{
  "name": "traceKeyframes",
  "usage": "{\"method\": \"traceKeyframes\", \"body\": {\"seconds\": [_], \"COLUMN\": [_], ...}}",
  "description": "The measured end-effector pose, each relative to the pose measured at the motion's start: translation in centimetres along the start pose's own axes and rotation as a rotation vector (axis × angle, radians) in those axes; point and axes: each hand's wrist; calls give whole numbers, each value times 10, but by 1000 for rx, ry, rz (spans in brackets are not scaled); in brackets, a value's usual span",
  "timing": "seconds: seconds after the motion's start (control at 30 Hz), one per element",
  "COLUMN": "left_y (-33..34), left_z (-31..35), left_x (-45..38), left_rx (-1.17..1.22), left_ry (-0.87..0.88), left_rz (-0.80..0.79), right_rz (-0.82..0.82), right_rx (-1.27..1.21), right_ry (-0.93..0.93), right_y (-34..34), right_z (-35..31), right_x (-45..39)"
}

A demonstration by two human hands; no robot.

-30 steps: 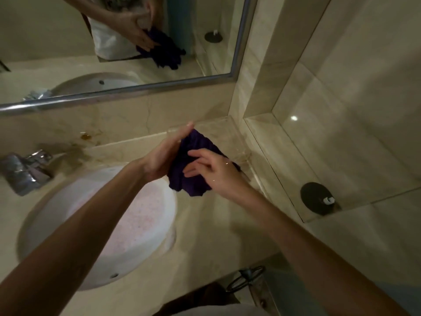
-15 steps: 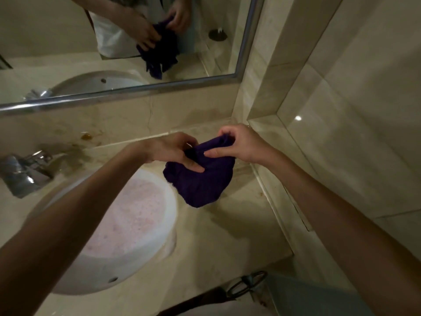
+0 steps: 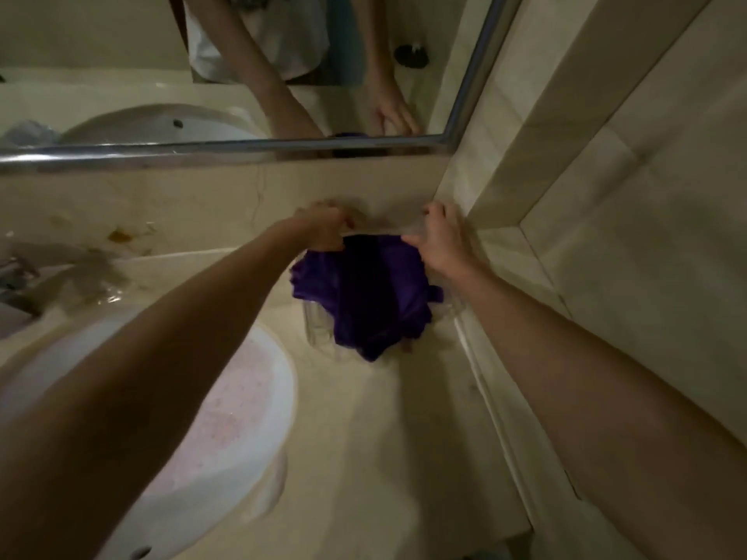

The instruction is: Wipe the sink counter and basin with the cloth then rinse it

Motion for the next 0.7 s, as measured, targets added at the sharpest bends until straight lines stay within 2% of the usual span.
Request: {"method": "traceKeyframes", "body": {"seconds": [0.07,0.17,0.23,0.33,0.43,0.7], "left_y": [23,67,95,119,130,89], "left_z": [-3,0,-1,2,4,1], "left_x": [0,26,49,73,79,31], "left_rx": [-19,-12,-80,-57,-140,-190], "left_ry": [-66,123,211,227,261,146], "left_rz": [151,246,296,383,335,171], "right_rz": [42,-73,-28,22,5,-157], "right_rx": [67,147,137,179,264,397], "right_ry": [-75,-249,-293,-374,-412,-410], "right_y": [24,53,64,72,74,49], "right_z": [5,29,44,54,54,36], "right_x": [4,44,69,91,91,23]}}
Point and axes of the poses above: each hand's wrist, its own x-axis away from the middle knuckle, its own y-axis out of the palm, z = x × y, and after that the axes turned 7 degrees about y, right-handed
